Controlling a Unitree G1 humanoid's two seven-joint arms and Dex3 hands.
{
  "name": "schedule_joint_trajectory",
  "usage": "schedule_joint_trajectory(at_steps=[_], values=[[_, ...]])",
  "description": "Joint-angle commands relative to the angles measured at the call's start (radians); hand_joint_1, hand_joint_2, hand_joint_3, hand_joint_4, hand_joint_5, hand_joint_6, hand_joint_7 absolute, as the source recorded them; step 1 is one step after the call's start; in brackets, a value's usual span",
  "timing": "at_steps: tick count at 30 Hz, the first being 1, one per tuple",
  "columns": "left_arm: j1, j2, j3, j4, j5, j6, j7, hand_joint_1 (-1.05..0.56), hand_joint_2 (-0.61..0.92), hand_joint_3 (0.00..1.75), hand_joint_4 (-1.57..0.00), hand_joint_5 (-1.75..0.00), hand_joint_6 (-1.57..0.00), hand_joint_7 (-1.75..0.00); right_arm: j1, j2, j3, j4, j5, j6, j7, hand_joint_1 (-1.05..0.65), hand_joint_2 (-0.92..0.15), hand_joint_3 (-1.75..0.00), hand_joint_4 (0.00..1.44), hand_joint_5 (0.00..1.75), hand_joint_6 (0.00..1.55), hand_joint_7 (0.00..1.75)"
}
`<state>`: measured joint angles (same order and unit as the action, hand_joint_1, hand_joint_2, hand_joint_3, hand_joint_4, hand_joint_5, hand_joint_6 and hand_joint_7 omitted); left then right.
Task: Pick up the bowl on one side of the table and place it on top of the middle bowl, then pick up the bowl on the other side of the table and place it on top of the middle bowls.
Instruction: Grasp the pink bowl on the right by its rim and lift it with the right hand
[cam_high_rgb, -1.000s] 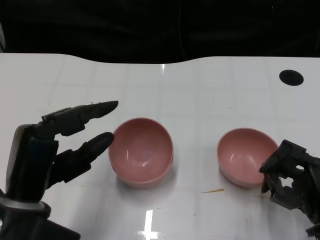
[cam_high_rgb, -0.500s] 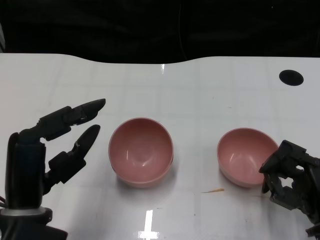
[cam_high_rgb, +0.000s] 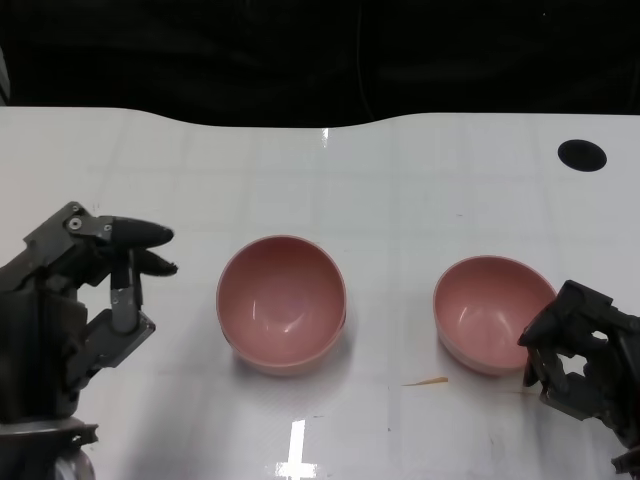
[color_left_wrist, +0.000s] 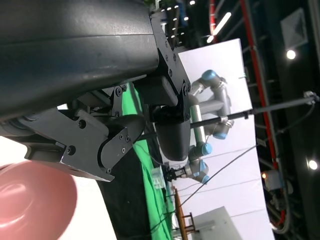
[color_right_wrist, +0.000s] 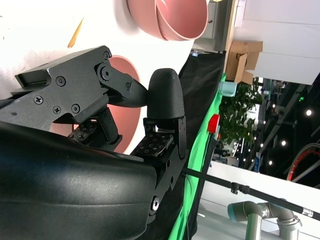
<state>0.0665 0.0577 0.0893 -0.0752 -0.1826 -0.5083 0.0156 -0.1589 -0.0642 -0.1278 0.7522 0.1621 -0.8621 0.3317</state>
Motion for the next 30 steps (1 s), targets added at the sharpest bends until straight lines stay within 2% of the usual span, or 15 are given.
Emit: schedule_joint_trajectory(at_steps=[1,4,5,6,9,16,24,30], values=[[0.001,-0.001,0.02,0.009,-0.024,0.007,-0.027,-0.01,0.59,1.22,-0.68,-1.68,-0.72,-1.35,0.001,-0.02,-0.012,-0.008,-0.005,-0.001,-0.014,-0.11,-0.71,-0.9,0.83,1.68,0.75,1.38],[0.004,-0.009,0.028,0.012,-0.038,0.02,-0.039,0.0,0.58,1.24,-0.71,-1.7,-0.71,-1.42,0.0,-0.022,-0.01,-0.006,0.0,-0.001,-0.009,-0.11,-0.72,-0.89,0.82,1.68,0.74,1.38],[0.013,-0.008,0.03,0.021,-0.095,0.036,-0.076,0.0,0.57,1.25,-0.71,-1.71,-0.71,-1.44,-0.004,-0.024,-0.011,0.002,0.004,-0.006,-0.002,-0.11,-0.72,-0.89,0.82,1.68,0.74,1.38],[0.02,-0.008,0.033,0.028,-0.138,0.048,-0.107,0.05,0.6,1.28,-0.78,-1.73,-0.71,-1.57,-0.005,-0.026,-0.011,0.005,0.008,-0.007,0.005,-0.11,-0.72,-0.89,0.82,1.68,0.74,1.38],[0.037,-0.011,0.042,0.034,-0.213,0.078,-0.164,0.11,0.62,1.32,-0.85,-1.74,-0.71,-1.68,-0.004,-0.023,-0.014,-0.001,0.017,0.006,0.009,-0.11,-0.72,-0.89,0.82,1.67,0.75,1.38],[0.09,-0.049,0.055,0.034,-0.278,0.119,-0.219,0.13,0.58,1.41,-0.91,-1.75,-0.69,-1.74,-0.008,-0.024,-0.015,0.007,0.024,-0.003,0.024,-0.12,-0.72,-0.89,0.82,1.67,0.75,1.37],[0.097,-0.071,0.076,0.052,-0.306,0.135,-0.259,0.13,0.58,1.42,-0.92,-1.75,-0.7,-1.75,-0.008,-0.025,-0.018,0.006,0.018,-0.005,0.024,-0.12,-0.72,-0.89,0.83,1.67,0.75,1.38],[0.106,-0.084,0.102,0.092,-0.389,0.184,-0.322,0.07,0.57,1.54,-0.98,-1.75,-0.76,-1.75,-0.008,-0.023,-0.019,0.009,0.014,-0.009,0.015,-0.11,-0.72,-0.89,0.84,1.67,0.75,1.38]])
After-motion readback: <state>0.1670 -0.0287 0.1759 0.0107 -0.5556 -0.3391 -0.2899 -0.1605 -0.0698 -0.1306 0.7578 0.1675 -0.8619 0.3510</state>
